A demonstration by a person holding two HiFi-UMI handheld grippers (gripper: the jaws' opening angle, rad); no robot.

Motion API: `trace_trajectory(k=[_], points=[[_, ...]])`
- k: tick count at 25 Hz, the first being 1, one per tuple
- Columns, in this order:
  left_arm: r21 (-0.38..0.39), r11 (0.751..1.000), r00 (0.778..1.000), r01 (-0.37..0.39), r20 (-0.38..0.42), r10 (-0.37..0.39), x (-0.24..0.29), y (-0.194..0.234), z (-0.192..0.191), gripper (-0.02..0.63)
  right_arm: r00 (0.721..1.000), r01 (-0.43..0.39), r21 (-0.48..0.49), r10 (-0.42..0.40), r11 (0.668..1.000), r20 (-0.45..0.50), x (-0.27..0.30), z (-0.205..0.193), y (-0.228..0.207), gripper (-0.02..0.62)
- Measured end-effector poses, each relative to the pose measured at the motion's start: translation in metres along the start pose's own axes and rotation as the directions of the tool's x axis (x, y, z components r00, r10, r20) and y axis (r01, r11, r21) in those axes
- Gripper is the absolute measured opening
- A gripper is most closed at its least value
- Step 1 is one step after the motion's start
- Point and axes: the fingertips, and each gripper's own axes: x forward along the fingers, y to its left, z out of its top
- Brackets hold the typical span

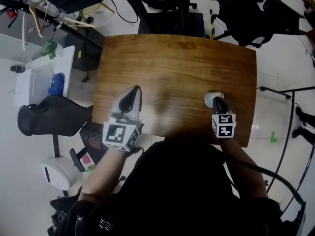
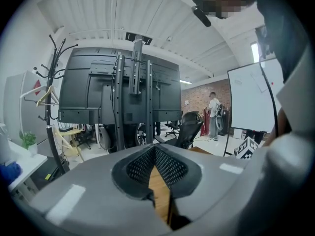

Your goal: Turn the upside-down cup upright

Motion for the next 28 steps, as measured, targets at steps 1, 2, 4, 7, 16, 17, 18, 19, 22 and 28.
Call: trace_trajectory(k=[1,2,4,7,16,17,18,19,22,28], points=[[-0.002,1.000,1.000,-0.002,0.000,0.002,-0.001,0.000,0.001,0.000,1.000,-0.020,0.004,0.020,1.000,0.003,0.003,-0.001,0.006,0.021],[-0.004,1.000,1.000,-0.005,0.001,0.005,-0.002,0.001,0.002,0.000,0.999,-0.036,0.005,0.036,0.999,0.006,0.006,-0.001,0.011,0.023],[0.010,1.000,1.000,-0.011,-0.005,0.011,-0.006,0.003,0.002,0.000,0.998,-0.057,0.002,0.057,0.998,0.010,0.015,-0.003,0.017,0.026],[0.041,0.999,0.999,-0.029,-0.023,0.030,-0.014,0.010,0.002,0.000,0.998,-0.058,-0.009,0.058,0.998,0.013,0.027,-0.008,0.022,0.028],[0.042,0.995,0.995,-0.096,-0.029,0.097,-0.036,0.023,0.000,0.000,0.995,-0.094,-0.024,0.095,0.995,0.037,0.030,-0.007,0.026,0.032],[0.043,0.994,0.995,-0.096,-0.029,0.097,-0.036,0.022,0.000,0.000,0.993,-0.113,-0.015,0.114,0.993,0.040,0.031,-0.007,0.027,0.054],[0.043,0.995,0.995,-0.096,-0.029,0.097,-0.036,0.021,0.000,0.000,0.990,-0.136,-0.002,0.136,0.991,0.043,0.031,-0.006,0.028,0.082],[0.043,0.995,0.995,-0.095,-0.028,0.096,-0.035,0.020,0.000,0.000,0.987,-0.154,0.012,0.153,0.988,0.052,0.030,-0.004,0.027,0.108],[0.048,0.994,0.995,-0.094,-0.028,0.096,-0.034,0.017,0.002,0.000,0.985,-0.142,0.074,0.133,0.987,0.113,0.025,0.007,0.005,0.120],[0.064,0.993,0.994,-0.098,-0.034,0.100,-0.029,0.011,0.007,0.000,0.987,-0.162,0.326,0.156,0.932,0.045,0.044,-0.012,-0.057,0.147]])
